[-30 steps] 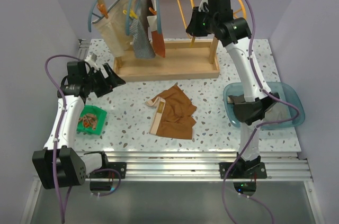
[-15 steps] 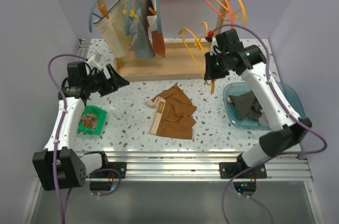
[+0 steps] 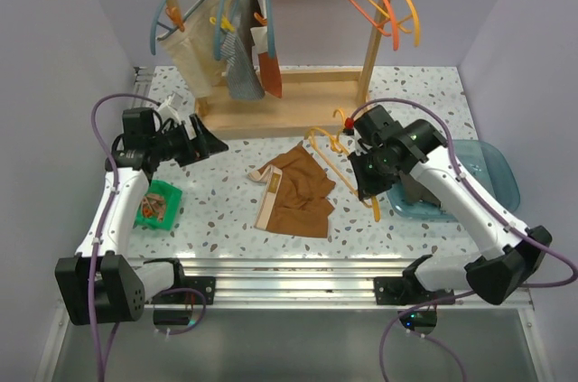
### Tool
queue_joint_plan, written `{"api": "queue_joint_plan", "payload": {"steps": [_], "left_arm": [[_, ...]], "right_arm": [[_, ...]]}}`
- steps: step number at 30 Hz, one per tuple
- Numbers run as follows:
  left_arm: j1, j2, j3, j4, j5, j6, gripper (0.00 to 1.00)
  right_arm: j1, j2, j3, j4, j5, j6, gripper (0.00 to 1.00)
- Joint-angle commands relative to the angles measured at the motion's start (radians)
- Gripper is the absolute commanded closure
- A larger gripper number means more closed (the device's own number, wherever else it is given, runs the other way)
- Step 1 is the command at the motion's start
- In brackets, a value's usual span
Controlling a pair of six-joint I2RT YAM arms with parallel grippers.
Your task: Remove the underwear clipped to the hanger
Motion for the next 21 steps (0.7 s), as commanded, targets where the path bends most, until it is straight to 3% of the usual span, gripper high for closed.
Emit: {"api": "queue_joint_plan", "payload": {"steps": [1,4,7,12,17,21], "left_arm": [[-0.015,-0.023,0.005,-0.001,0.008,0.033,0.14],[-0.019,-0.027,0.004,0.008,0.023,0.036,0.14],[-0.05,-0.02,0.017,0.048,0.104,0.062,0.13],[-0.151,-0.003,0.092,0.057,0.203,0.199,0.1],[-0.237,0.045,0.149,0.077,0.355,0.252,0.08],[-0.332,0.101,0.227,0.007,0.438,0.379,0.07]], "right_arm": [[0.015,0.036,0.023,-0.09,0.01,-0.003,1.0],[0.042,0.012,0.003,-0.079,-0.095,-0.027,1.0],[0.047,-0.046,-0.026,-0.04,-0.315,-0.043,1.0],[0.052,-0.091,-0.048,-0.052,-0.591,-0.101,1.0],[0.09,-0.102,-0.08,-0.046,-0.695,-0.107,1.0],[0.107,-0.105,-0.105,-0.03,-0.738,-0.106,1.0]]}}
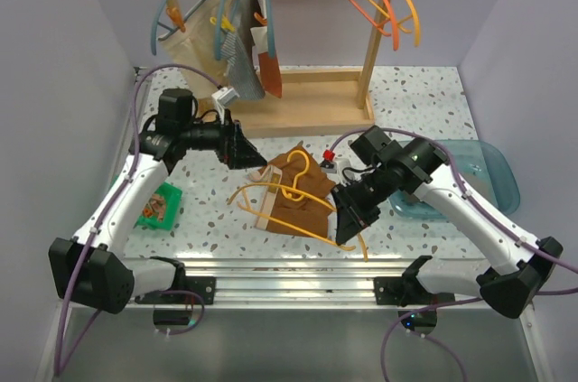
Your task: Remove the underwear clipped to the hanger
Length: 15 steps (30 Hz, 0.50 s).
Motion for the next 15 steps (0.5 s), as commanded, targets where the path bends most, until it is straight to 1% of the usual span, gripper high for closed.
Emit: {"api": "queue_joint_plan", "payload": {"steps": [1,4,6,11,14,15], "left_arm": [[-0.097,0.049,0.086,-0.068,0.127,0.161,0.07],[-0.148,0.063,0.098,-0.13,0.135,0.244,0.07],[-0.157,0.054,0.095,-0.146,0.141,0.276,0.07],[-0.168,-0.031,0.028,-0.153,0.162,0.302,0.08],[-0.183,-0.086,-0.027,-0.144,0.219,0.302,0.13],[-0.188,-0.107,-0.038,-0.146,0.236,0.307,0.18]], "right_arm": [[0.01,-0.018,0.007,-0.018,-0.138,-0.03,1.0],[0.01,-0.024,0.033,-0.016,-0.163,-0.031,1.0],[0.009,-0.03,0.042,-0.018,-0.175,-0.03,1.0],[0.01,-0.065,0.054,-0.016,-0.22,-0.022,1.0],[0.009,-0.077,0.06,-0.019,-0.227,-0.022,1.0],[0.01,-0.08,0.065,-0.018,-0.233,-0.021,1.0]]}}
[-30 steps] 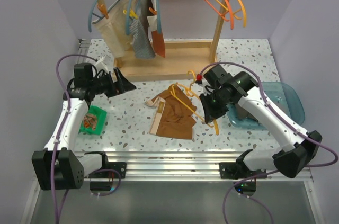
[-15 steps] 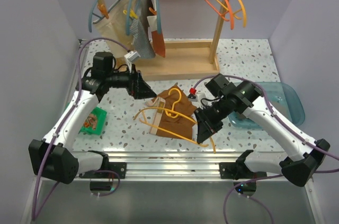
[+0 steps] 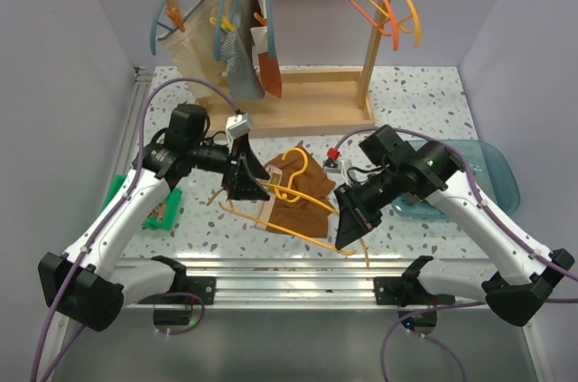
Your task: Remove the underwear clipped to the hanger
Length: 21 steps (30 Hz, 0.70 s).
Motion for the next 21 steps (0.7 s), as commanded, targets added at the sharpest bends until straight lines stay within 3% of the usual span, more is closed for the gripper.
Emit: {"api": "queue_joint_plan", "payload": {"steps": [1,7,8,9,11,12,13,16,19,20,21], "left_arm": [[-0.03,-0.069,-0.051,-0.016,0.098,0.051,0.2],[-0.065,-0.08,-0.069,-0.015,0.273,0.031,0.31],[-0.068,-0.079,-0.068,-0.018,0.275,0.028,0.4],[-0.068,-0.076,-0.069,-0.019,0.273,0.029,0.67],[-0.07,-0.074,-0.06,-0.03,0.252,0.037,1.0],[-0.071,-0.076,-0.052,-0.065,0.224,0.067,1.0],[-0.071,-0.077,-0.034,-0.081,0.217,0.084,1.0],[-0.07,-0.079,0.0,-0.13,0.183,0.136,1.0],[-0.068,-0.082,0.023,-0.153,0.141,0.163,1.0],[-0.07,-0.082,0.029,-0.156,0.137,0.169,1.0],[-0.07,-0.083,0.031,-0.159,0.12,0.169,1.0]], "right_arm": [[0.004,-0.035,0.052,-0.012,-0.079,-0.013,1.0],[0.004,-0.025,0.07,0.0,-0.103,-0.016,1.0],[0.002,-0.023,0.074,0.002,-0.103,-0.018,1.0],[0.004,-0.022,0.08,0.005,-0.108,-0.016,1.0],[0.004,-0.022,0.084,0.017,-0.119,-0.012,1.0],[0.004,-0.022,0.087,0.02,-0.123,-0.01,0.99],[0.004,-0.025,0.086,0.023,-0.131,-0.008,0.76],[0.004,-0.048,0.071,0.061,-0.154,0.016,0.53],[0.004,-0.081,0.02,0.163,-0.203,0.095,0.41],[0.004,-0.106,-0.01,0.19,-0.211,0.117,0.3],[0.004,-0.115,-0.024,0.238,-0.226,0.139,0.27]]}}
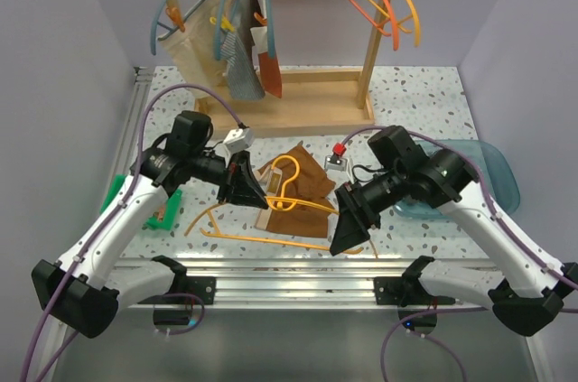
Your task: Remove the underwear clipped to the hanger
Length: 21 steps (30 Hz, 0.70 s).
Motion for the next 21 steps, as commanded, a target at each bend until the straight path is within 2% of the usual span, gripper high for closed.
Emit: {"api": "queue_joint_plan", "payload": {"steps": [1,5,8,12,13,16,19,20,21], "left_arm": [[-0.003,-0.011,0.055,-0.038,-0.041,0.052,1.0],[-0.001,-0.022,0.081,-0.058,-0.11,0.076,1.0],[0.004,-0.032,0.098,-0.063,-0.15,0.084,1.0],[0.01,-0.035,0.109,-0.064,-0.185,0.088,1.0],[0.011,-0.04,0.111,-0.064,-0.188,0.088,1.0],[0.016,-0.049,0.111,-0.063,-0.206,0.09,1.0],[0.02,-0.054,0.106,-0.063,-0.216,0.088,1.0],[0.019,-0.057,0.106,-0.061,-0.223,0.09,1.0],[0.019,-0.06,0.104,-0.061,-0.229,0.09,1.0]], "right_arm": [[-0.003,-0.067,-0.054,0.165,-0.085,0.12,0.26],[-0.001,-0.13,-0.155,0.261,-0.103,0.226,0.27],[-0.001,-0.182,-0.254,0.333,-0.119,0.308,0.35],[-0.003,-0.264,-0.354,0.548,-0.136,0.472,0.6],[-0.004,-0.275,-0.373,0.577,-0.137,0.529,0.69],[-0.009,-0.314,-0.416,0.678,-0.123,0.617,0.67],[-0.051,-0.341,-0.445,0.781,-0.087,0.702,0.59],[-0.067,-0.348,-0.462,0.804,-0.071,0.729,0.52],[-0.081,-0.359,-0.474,0.837,-0.07,0.761,0.49]]}}
